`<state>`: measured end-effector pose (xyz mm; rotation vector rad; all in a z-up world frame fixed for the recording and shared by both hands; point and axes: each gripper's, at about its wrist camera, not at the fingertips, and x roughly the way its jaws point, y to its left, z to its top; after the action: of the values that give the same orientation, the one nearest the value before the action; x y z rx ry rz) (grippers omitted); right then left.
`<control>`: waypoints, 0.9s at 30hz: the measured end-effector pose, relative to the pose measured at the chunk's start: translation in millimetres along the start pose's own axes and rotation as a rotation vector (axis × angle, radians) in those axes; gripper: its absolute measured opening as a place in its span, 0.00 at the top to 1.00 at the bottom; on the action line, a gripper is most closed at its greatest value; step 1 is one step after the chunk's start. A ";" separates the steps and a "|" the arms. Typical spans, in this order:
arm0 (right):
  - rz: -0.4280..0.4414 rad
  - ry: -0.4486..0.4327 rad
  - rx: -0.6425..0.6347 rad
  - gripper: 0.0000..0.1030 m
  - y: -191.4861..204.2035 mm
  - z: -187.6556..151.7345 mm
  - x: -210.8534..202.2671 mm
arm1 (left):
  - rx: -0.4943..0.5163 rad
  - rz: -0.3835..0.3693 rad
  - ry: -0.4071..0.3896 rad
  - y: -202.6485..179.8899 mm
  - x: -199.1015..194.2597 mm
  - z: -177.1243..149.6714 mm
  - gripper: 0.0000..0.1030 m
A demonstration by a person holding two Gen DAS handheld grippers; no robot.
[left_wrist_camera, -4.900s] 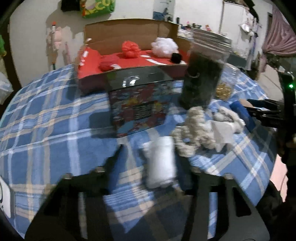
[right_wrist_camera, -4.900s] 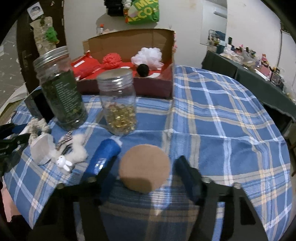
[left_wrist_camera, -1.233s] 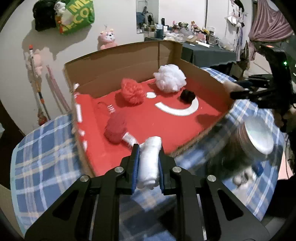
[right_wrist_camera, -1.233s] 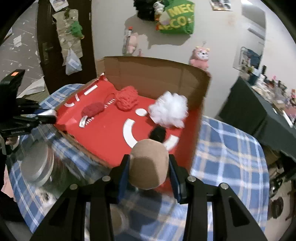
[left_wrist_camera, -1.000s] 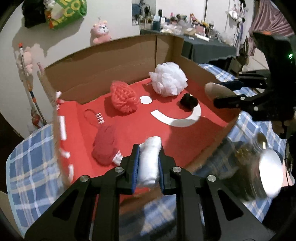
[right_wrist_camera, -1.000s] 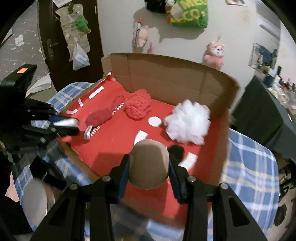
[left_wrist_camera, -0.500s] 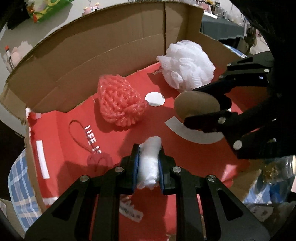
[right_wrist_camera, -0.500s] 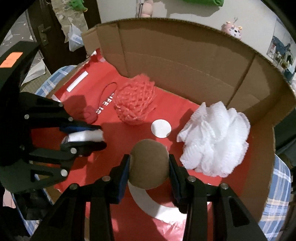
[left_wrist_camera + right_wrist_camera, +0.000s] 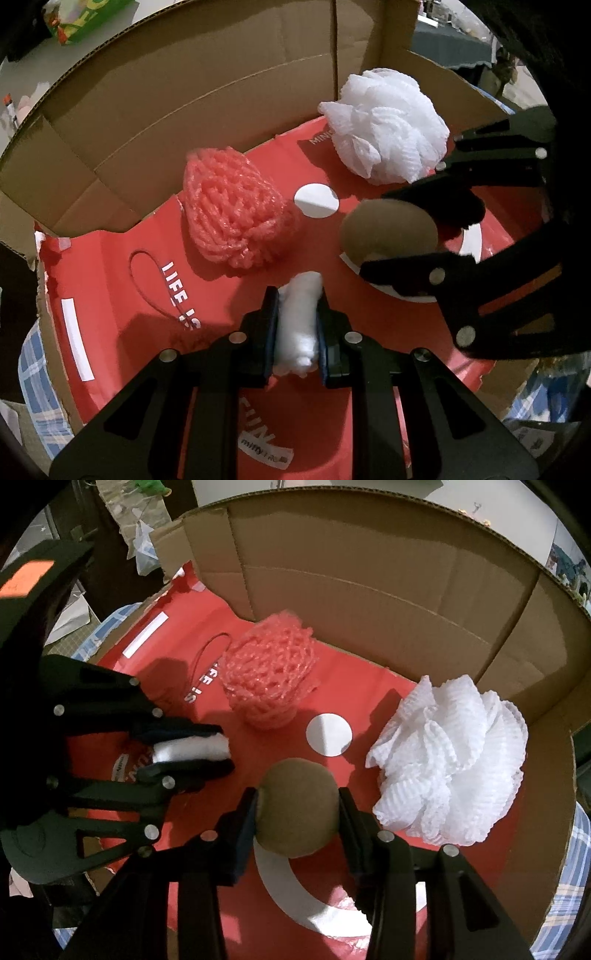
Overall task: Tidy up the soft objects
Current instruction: 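Carry the white sock in the left tool and tan pad in the right tool into the box, then open the left tool to drop the sock while the right tool drops the tan pad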
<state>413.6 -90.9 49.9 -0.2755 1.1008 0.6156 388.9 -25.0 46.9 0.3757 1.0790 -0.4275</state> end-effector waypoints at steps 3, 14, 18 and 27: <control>-0.003 0.004 0.000 0.54 1.3 1.0 5.3 | -0.015 -0.003 -0.002 1.9 3.0 3.0 0.84; 0.000 0.002 0.016 0.50 -4.4 -4.8 10.9 | -0.020 -0.015 -0.021 15.3 2.7 -2.0 0.82; 0.004 0.001 0.022 0.48 -7.9 -5.0 11.1 | -0.016 -0.018 -0.028 14.3 1.4 -6.5 0.82; 0.003 0.003 0.031 0.46 -13.1 -5.9 9.2 | -0.029 -0.036 -0.022 18.0 -0.6 -9.8 0.75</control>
<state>419.7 -101.3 37.9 -0.2482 1.1126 0.6001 390.4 -4.7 44.8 0.3255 1.0709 -0.4470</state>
